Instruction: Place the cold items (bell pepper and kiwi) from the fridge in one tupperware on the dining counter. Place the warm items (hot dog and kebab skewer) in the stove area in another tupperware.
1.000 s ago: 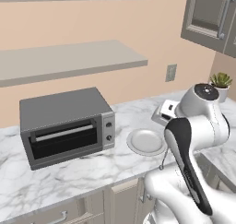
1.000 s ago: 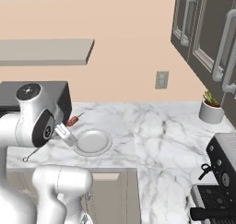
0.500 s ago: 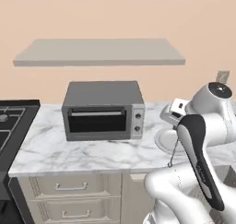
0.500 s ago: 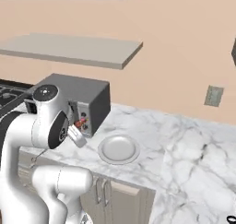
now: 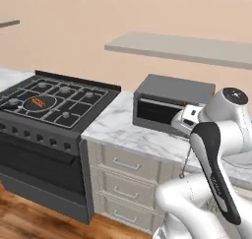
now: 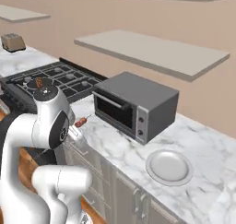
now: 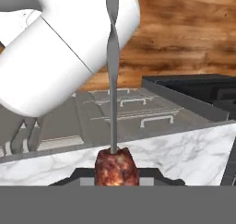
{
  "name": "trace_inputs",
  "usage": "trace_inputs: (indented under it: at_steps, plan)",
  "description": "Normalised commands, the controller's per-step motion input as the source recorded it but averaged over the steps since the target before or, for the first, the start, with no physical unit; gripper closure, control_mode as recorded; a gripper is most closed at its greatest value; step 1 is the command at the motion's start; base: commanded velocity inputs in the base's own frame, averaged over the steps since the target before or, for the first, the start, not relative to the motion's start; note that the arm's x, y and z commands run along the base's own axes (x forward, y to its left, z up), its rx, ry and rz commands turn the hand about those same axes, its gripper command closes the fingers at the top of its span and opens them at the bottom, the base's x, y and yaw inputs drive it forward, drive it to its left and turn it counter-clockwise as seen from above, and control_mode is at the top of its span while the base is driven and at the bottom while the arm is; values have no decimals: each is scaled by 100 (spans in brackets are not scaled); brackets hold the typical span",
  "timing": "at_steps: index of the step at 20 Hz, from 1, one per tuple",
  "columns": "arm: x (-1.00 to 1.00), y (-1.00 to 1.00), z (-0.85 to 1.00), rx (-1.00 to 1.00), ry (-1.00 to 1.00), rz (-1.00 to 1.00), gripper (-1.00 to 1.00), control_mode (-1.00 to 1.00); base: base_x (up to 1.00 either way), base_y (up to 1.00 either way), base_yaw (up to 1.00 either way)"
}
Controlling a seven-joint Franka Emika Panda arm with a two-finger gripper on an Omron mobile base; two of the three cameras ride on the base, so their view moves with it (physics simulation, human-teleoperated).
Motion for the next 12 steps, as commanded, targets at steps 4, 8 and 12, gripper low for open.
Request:
trace_inputs:
  at_steps: [4,8,12]
  plan:
    - [0,0,0,0,0,0,100,100,-29,92,55]
    - [0,0,0,0,0,0,100,100,-21,100,46]
    - [0,0,0,0,0,0,100,100,20,57,54]
